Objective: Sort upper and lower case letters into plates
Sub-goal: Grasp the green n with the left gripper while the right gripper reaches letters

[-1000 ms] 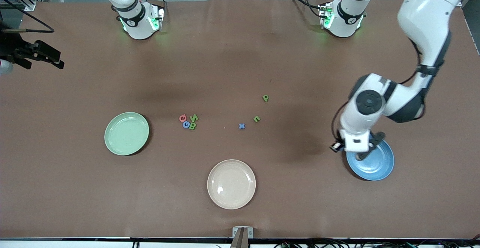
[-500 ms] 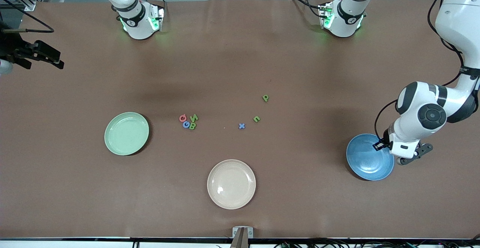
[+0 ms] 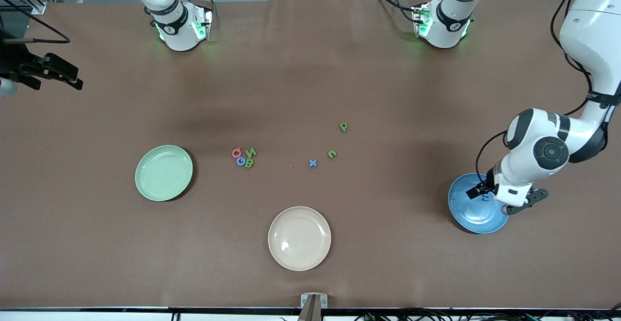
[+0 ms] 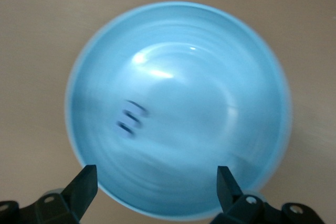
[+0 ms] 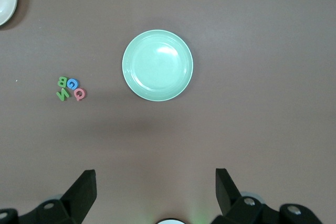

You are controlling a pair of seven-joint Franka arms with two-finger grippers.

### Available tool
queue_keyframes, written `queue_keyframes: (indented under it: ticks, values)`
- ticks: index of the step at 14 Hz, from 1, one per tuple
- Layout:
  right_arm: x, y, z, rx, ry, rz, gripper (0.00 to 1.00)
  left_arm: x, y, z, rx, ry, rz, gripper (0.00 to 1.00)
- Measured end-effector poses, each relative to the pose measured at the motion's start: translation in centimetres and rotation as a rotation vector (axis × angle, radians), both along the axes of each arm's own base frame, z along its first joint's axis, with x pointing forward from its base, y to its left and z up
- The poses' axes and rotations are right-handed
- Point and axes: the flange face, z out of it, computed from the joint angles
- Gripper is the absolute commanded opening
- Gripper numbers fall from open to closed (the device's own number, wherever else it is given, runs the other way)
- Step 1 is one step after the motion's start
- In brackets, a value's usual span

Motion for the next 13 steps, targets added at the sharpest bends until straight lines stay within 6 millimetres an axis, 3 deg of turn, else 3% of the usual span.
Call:
queue_keyframes:
  ticks: [3, 6, 8, 10, 13]
  values:
    - [2.6, -1.0, -3.5, -0.001, 0.017, -0.018, 1.00, -0.7, -7.1, 1.7, -0.041, -0.008, 0.070, 1.00]
    - [6.1, -2.0, -10.4, -0.002, 0.091, -0.035, 1.00, -3.5, -18.0, 1.7, -0.049, 0.001, 0.157, 0.98]
    - [7.7, -1.8, -13.9, 0.018, 0.116, -0.061, 1.00, -5.9, -24.0, 1.1, -0.051, 0.011, 0.211, 0.94]
    - [8.8, -0.4, -16.0, 0.059, 0.093, -0.115, 1.00, -8.0, -28.4, 0.0, -0.062, 0.024, 0.244, 0.90]
    - [9.2, 5.5, -20.7, 0.054, 0.016, -0.209, 1.00, -10.3, -34.4, -1.1, -0.099, 0.034, 0.289, 0.75]
